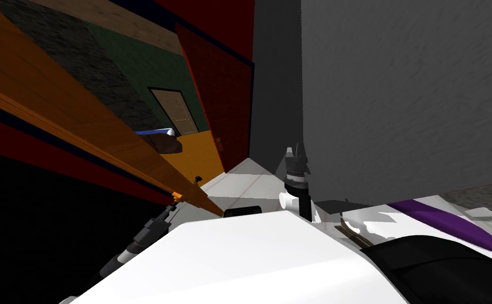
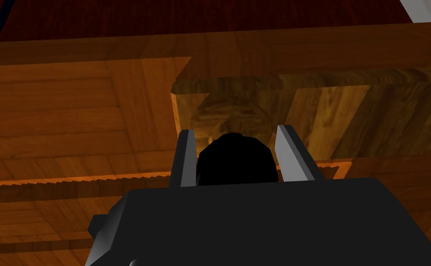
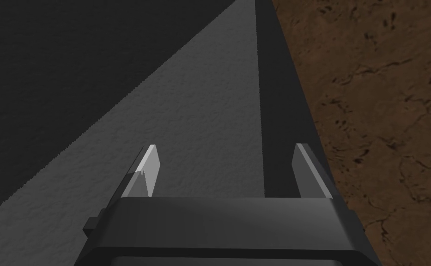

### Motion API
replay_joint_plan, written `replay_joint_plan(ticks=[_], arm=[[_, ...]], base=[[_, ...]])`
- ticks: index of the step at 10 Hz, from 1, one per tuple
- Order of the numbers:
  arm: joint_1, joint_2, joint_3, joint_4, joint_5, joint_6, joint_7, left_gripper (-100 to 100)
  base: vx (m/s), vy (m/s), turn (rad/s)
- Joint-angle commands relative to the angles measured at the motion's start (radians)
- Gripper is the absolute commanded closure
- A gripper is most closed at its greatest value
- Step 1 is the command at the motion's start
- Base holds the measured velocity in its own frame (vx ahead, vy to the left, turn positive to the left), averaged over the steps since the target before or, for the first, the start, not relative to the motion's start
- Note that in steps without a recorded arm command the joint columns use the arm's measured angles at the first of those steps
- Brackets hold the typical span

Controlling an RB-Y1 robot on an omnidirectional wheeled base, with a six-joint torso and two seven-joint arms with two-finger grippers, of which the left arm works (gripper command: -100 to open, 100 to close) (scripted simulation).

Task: Pull the door open

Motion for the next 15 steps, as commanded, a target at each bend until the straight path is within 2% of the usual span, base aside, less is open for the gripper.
replay_joint_plan(ticks=[1,4,5,7,8,15], arm=[[0.000,0.002,0.004,0.001,0.002,-0.001,0.000,100],[0.000,0.002,0.004,0.001,0.002,-0.001,0.000,100],[-0.009,-0.005,-0.002,0.018,-0.010,-0.027,-0.001,100],[-0.019,-0.010,-0.005,0.035,-0.020,-0.056,-0.002,100],[-0.025,-0.009,0.015,0.072,-0.019,-0.063,0.011,-100],[-0.061,-0.014,0.079,0.212,-0.030,-0.128,0.056,-100]], base=[[-0.022,0.009,-0.016],[-0.007,0.004,0.004],[0.048,-0.059,-0.102],[0.056,-0.103,-0.096],[-0.037,-0.055,-0.101],[-0.112,0.020,-0.056]])
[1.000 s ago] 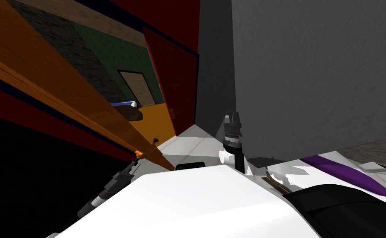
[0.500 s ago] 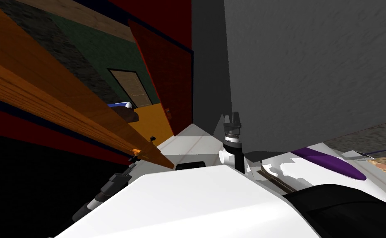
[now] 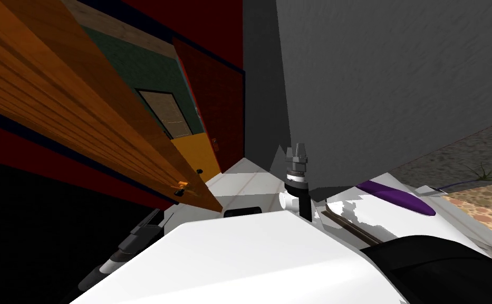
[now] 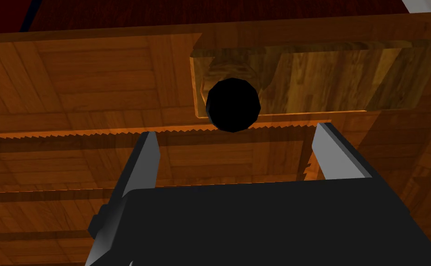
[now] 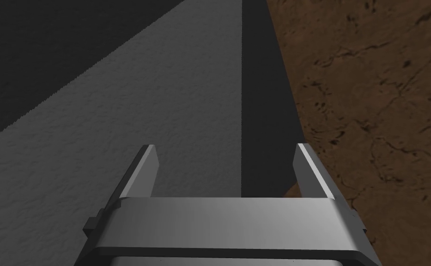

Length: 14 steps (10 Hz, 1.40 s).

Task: Pull the door open

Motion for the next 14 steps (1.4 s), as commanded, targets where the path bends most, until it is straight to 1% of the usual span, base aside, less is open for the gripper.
replay_joint_plan(ticks=[1,2,5,6,7,8,9,12,13,14], arm=[[-0.007,-0.002,0.014,0.030,-0.003,-0.015,0.009,-100],[-0.014,-0.002,0.029,0.064,-0.005,-0.030,0.020,-100],[-0.019,-0.002,0.046,0.101,-0.008,-0.047,0.031,-100],[-0.017,-0.002,0.043,0.090,-0.007,-0.040,0.029,-100],[-0.029,-0.003,0.045,0.095,-0.003,-0.027,0.031,-100],[-0.037,-0.004,0.047,0.096,0.000,-0.017,0.033,-100],[-0.042,-0.004,0.047,0.096,0.001,-0.011,0.034,-100],[-0.067,-0.006,0.052,0.100,0.011,0.023,0.038,-100],[-0.063,-0.003,0.051,0.101,0.009,0.014,0.039,-100],[-0.063,-0.003,0.051,0.101,0.009,0.014,0.039,100]], base=[[-0.109,-0.006,-0.048],[-0.146,0.026,-0.059],[-0.110,0.037,-0.023],[-0.033,0.013,-0.003],[0.116,-0.051,-0.078],[0.200,-0.058,-0.121],[0.192,-0.045,-0.060],[0.212,-0.067,-0.078],[0.106,-0.034,-0.017],[-0.013,0.004,0.015]])
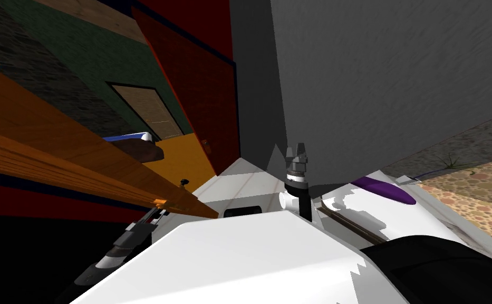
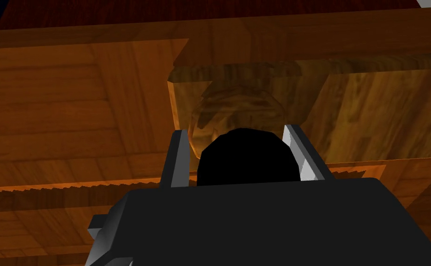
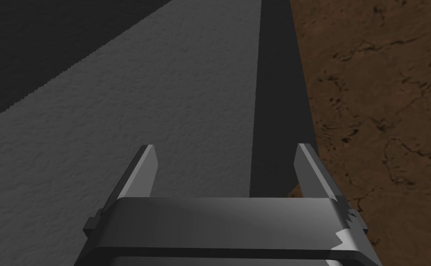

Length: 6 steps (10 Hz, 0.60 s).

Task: Pull the door open

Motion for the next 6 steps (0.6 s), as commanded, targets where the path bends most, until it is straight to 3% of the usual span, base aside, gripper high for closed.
replay_joint_plan(ticks=[1,5,6], arm=[[0.001,0.000,0.000,0.000,0.000,-0.001,0.000,100],[0.001,0.000,0.000,0.000,0.000,-0.001,0.000,100],[0.001,-0.005,-0.005,0.014,-0.014,-0.028,-0.005,100]], base=[[-0.038,0.010,-0.018],[-0.015,0.005,0.003],[0.021,0.002,-0.047]])
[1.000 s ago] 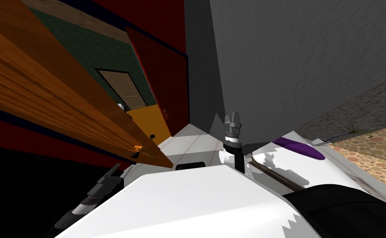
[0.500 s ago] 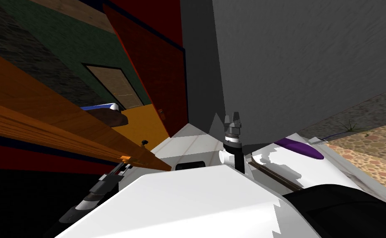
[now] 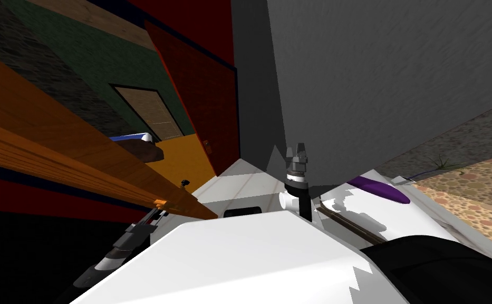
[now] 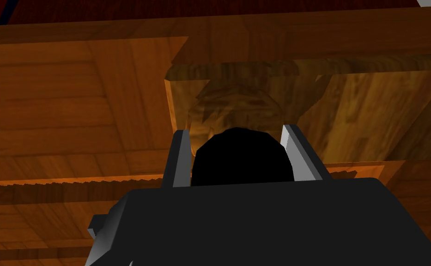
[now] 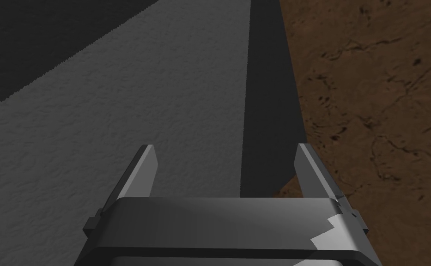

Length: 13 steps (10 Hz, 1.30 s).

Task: Pull the door open

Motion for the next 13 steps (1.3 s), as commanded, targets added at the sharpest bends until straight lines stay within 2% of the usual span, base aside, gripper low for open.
replay_joint_plan(ticks=[1,2,4,5,7,10,13], arm=[[-0.001,-0.004,-0.005,0.013,-0.013,-0.033,-0.005,100],[-0.001,-0.005,-0.005,0.017,-0.016,-0.041,-0.006,100],[0.001,-0.008,-0.008,0.034,-0.031,-0.078,-0.011,100],[0.001,-0.009,-0.009,0.039,-0.035,-0.088,-0.013,100],[0.005,-0.012,-0.012,0.060,-0.052,-0.133,-0.020,100],[0.010,-0.014,-0.014,0.083,-0.069,-0.181,-0.026,100],[0.023,-0.013,-0.016,0.117,-0.093,-0.253,-0.035,100]], base=[[0.038,0.007,-0.046],[0.033,0.006,-0.025],[0.027,0.008,-0.040],[0.018,0.015,-0.036],[0.009,0.020,-0.035],[-0.003,0.031,-0.026],[-0.045,0.058,-0.010]])
